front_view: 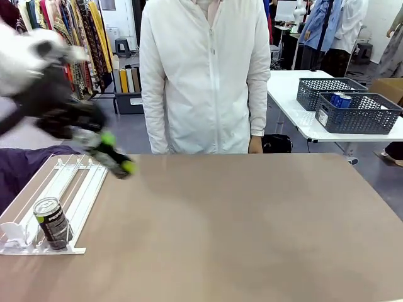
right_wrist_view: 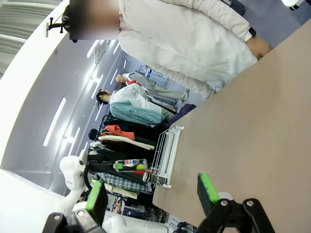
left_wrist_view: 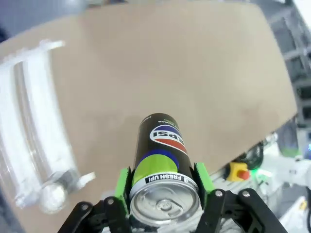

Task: Retrieve and store the cans from the dispenser.
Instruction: Pick up one can from the Automatic Can Dispenser and place it in the middle of the table.

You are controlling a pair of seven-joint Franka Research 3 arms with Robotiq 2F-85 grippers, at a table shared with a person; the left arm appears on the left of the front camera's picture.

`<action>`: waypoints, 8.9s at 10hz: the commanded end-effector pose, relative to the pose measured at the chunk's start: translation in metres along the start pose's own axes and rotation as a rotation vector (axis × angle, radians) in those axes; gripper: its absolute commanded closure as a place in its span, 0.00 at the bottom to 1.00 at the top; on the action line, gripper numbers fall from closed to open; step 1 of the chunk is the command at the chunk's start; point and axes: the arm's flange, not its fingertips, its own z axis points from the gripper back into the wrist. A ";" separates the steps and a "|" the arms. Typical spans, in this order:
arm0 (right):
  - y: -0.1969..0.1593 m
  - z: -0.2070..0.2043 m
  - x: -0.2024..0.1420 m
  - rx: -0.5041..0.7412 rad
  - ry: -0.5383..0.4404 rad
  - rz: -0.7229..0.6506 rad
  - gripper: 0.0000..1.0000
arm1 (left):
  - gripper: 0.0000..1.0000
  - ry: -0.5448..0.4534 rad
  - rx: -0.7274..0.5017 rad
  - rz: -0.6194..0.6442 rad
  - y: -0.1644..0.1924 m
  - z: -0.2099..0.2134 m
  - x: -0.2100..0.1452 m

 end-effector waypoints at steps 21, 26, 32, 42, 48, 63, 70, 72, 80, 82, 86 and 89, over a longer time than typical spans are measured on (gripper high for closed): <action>0.003 -0.002 0.004 0.022 -0.021 0.017 0.00 | 0.00 0.276 0.126 -0.345 -0.176 -0.192 0.092; 0.003 -0.002 0.004 0.022 -0.021 0.017 0.00 | 0.00 0.279 -0.224 -0.213 -0.046 -0.018 0.060; 0.003 -0.002 0.004 0.022 -0.021 0.017 0.00 | 0.00 -0.010 -0.749 0.266 0.224 0.066 -0.056; 0.003 -0.002 0.004 0.022 -0.021 0.017 0.00 | 0.00 -0.050 -0.804 0.336 0.264 0.061 -0.086; 0.003 -0.002 0.004 0.022 -0.021 0.017 0.00 | 0.00 -0.063 -0.807 0.342 0.263 0.058 -0.084; 0.003 -0.002 0.004 0.022 -0.021 0.017 0.00 | 0.00 0.216 0.287 0.239 0.145 0.020 -0.042; 0.003 -0.002 0.004 0.022 -0.021 0.017 0.00 | 0.00 0.258 0.417 0.387 0.169 -0.089 -0.057; 0.003 -0.002 0.004 0.022 -0.021 0.017 0.00 | 0.00 0.312 0.407 0.376 0.173 -0.110 -0.055; 0.003 -0.002 0.004 0.022 -0.021 0.017 0.00 | 0.25 0.345 0.401 0.352 0.175 -0.109 -0.057; 0.003 -0.002 0.004 0.022 -0.021 0.017 0.00 | 1.00 0.354 0.388 0.349 0.175 -0.108 -0.059; 0.003 -0.002 0.004 0.022 -0.021 0.017 0.00 | 1.00 0.340 0.385 0.344 0.173 -0.106 -0.061; 0.003 -0.002 0.004 0.022 -0.021 0.017 0.00 | 1.00 0.287 0.401 0.326 0.165 -0.080 -0.057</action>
